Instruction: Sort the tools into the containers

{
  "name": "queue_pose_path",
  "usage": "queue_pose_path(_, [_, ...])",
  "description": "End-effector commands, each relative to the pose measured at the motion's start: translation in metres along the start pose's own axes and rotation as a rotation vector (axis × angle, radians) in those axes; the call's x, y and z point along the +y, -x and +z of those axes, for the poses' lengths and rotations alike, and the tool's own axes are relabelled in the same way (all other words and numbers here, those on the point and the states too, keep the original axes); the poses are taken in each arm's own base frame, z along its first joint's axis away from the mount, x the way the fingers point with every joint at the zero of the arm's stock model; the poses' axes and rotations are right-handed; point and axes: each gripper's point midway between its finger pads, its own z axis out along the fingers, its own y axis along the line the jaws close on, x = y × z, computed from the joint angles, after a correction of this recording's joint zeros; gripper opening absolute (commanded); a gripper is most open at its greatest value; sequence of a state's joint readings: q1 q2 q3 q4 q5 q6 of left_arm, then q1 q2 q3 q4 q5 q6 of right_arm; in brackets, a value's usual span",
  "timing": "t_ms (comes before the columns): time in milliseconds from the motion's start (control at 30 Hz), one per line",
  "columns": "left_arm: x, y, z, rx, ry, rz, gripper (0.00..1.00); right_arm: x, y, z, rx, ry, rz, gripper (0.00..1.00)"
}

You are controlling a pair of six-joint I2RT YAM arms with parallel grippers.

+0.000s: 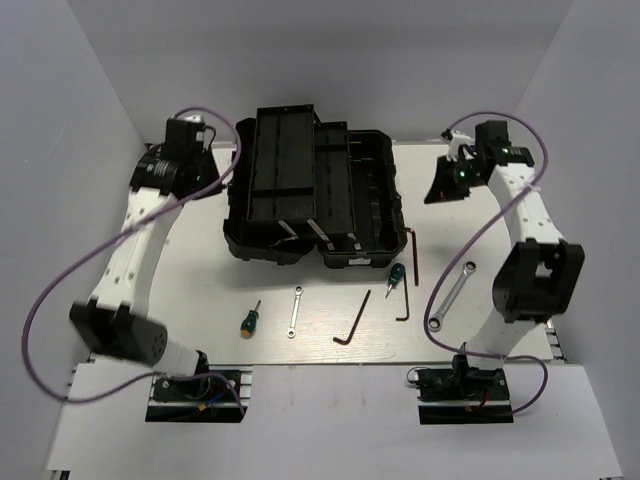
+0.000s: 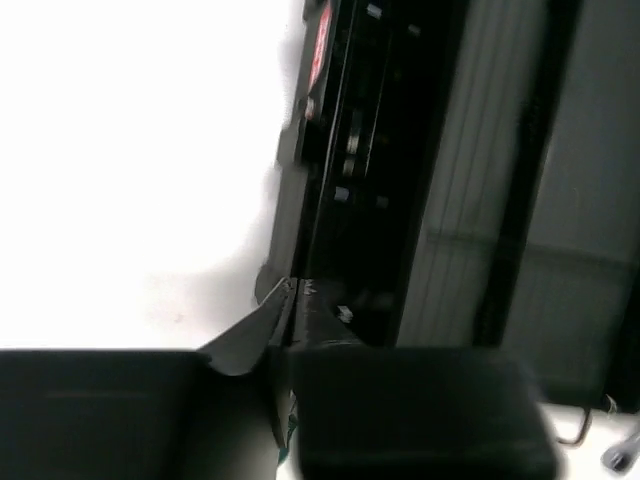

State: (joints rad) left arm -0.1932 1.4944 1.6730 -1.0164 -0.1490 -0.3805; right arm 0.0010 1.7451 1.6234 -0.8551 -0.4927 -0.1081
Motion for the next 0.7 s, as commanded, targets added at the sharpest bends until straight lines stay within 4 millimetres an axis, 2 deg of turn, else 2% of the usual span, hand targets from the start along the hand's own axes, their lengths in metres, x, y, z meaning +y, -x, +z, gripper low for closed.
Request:
queue_pose_path(0, [-0.006,-0.022,-0.048,-0.036,-0.131,0.024,0.07,-0.03,-0.031,-0.009,0.076,-0.102,-0.06,0.0])
queue_pose_path(33, [-0.009,-0.03,-0.052,-0.029,-0.168,0.04,0.05,-0.025,-0.057,-0.004,0.176,-0.056,-0.016,0.0])
queue_pose_path(100, [-0.013,-0.06,-0.061,0.015,-0.259,0.057,0.05,-0.018,-0.088,-0.004,0.283,-0.007,0.029,0.0])
queue_pose_path(133, [-0.014,-0.071,-0.064,0.033,-0.282,0.058,0.11,-0.019,-0.106,0.0,0.323,-0.008,0.048,0.0])
queue_pose_path(167, [-0.016,-0.092,-0.059,0.082,-0.317,0.059,0.15,-0.024,-0.104,0.001,0.293,-0.039,0.03,0.0])
queue_pose_path(200, [-0.017,-0.101,-0.067,0.077,-0.345,0.066,0.21,-0.024,-0.123,0.005,0.314,-0.045,0.053,0.15])
queue_pose_path(233, [-0.016,-0.11,-0.069,0.09,-0.358,0.066,0.36,-0.032,-0.124,0.012,0.265,-0.082,0.017,0.27])
queue_pose_path(267, [-0.013,-0.124,-0.065,0.116,-0.361,0.066,0.43,-0.03,-0.136,0.014,0.264,-0.09,0.014,0.34])
queue_pose_path(300, [-0.012,-0.131,-0.067,0.12,-0.371,0.066,0.5,-0.031,-0.138,0.017,0.252,-0.107,0.04,0.4])
queue_pose_path(333, [-0.009,-0.136,-0.068,0.12,-0.371,0.066,0.54,-0.034,-0.134,0.021,0.221,-0.124,0.027,0.4])
queue_pose_path(367, [-0.008,-0.143,-0.072,0.115,-0.384,0.066,0.59,-0.041,-0.141,0.027,0.236,-0.153,0.033,0.4])
queue_pose_path(433, [-0.004,-0.152,-0.076,0.129,-0.38,0.055,0.61,-0.048,-0.142,0.033,0.247,-0.182,0.071,0.43])
queue_pose_path(500, [-0.001,-0.157,-0.079,0.132,-0.378,0.045,0.63,-0.044,-0.145,0.045,0.277,-0.176,0.069,0.44])
queue_pose_path(667, [0.004,-0.16,-0.083,0.14,-0.355,0.044,0.67,-0.046,-0.142,0.064,0.269,-0.219,0.073,0.46])
